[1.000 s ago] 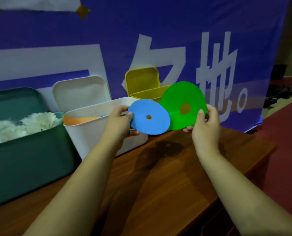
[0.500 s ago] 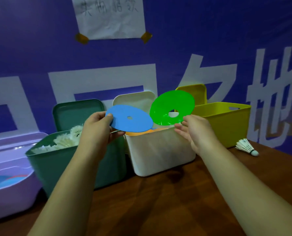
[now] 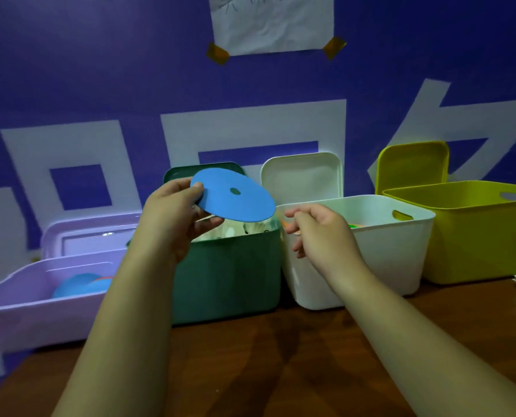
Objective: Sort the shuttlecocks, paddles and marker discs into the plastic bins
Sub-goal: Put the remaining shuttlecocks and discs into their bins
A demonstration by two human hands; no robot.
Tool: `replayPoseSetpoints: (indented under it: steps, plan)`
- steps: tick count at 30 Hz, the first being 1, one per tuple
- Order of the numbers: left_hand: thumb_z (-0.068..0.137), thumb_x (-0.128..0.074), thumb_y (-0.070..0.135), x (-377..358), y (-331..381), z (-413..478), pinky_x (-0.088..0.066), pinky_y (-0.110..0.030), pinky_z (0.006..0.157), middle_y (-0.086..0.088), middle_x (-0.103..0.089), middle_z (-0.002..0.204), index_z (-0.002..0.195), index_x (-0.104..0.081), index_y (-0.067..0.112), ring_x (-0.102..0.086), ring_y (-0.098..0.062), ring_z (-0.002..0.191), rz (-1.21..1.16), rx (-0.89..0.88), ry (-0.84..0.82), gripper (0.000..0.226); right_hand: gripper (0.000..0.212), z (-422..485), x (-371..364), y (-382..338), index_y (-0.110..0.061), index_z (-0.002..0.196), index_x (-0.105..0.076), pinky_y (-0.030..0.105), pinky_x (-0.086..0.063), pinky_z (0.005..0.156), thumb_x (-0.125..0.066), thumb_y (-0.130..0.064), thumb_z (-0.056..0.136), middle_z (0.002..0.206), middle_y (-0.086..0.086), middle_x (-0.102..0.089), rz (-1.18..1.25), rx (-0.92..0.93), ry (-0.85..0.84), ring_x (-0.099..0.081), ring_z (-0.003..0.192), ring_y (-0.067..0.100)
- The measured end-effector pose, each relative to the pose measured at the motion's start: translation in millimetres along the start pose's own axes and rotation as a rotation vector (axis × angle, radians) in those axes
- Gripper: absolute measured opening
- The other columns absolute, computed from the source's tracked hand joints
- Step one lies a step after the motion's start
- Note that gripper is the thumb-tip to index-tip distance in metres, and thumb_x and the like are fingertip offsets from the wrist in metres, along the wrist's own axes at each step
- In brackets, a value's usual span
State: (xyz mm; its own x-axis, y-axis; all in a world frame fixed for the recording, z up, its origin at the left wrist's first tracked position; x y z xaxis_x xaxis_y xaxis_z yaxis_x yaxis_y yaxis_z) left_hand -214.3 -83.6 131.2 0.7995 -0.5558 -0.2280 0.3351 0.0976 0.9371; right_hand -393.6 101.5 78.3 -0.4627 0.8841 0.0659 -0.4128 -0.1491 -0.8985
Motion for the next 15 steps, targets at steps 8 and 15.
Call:
replayPoseSetpoints:
  steps: [8,15]
  plan:
    - [0.104,-0.058,0.011,122,37,16,-0.061,-0.030,0.063,-0.014,-0.071,0.083,0.112,-0.064,0.001,-0.066,-0.013,0.049,-0.065,-0.108,0.229,0.014,0.022,-33,-141,-56,-0.018,0.100,-0.077,0.034,-0.054,0.057,-0.055,-0.021,0.102,0.081,-0.004,-0.073,0.265,-0.030,-0.373,-0.061,0.060,0.017]
    - [0.103,-0.060,0.014,235,32,44,-0.065,-0.038,0.066,-0.017,-0.075,0.095,0.109,-0.065,0.005,-0.079,-0.025,0.084,-0.068,-0.158,0.488,0.013,0.021,-47,-216,-45,-0.017,0.095,-0.078,0.036,-0.052,0.057,-0.058,-0.020,0.101,0.083,0.000,-0.074,0.290,-0.092,-0.487,-0.060,0.059,0.019]
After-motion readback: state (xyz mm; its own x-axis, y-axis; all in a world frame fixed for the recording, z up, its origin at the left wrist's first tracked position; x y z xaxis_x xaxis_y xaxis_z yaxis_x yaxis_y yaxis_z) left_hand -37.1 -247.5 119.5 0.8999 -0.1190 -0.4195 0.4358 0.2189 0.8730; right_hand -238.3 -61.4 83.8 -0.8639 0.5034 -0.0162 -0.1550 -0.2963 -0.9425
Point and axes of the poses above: each hand's wrist, its own z-axis towards the middle knuckle, its own x-axis out of the back of the hand, y = z × x, the point moved 9 cm from there along z, towards the middle knuckle
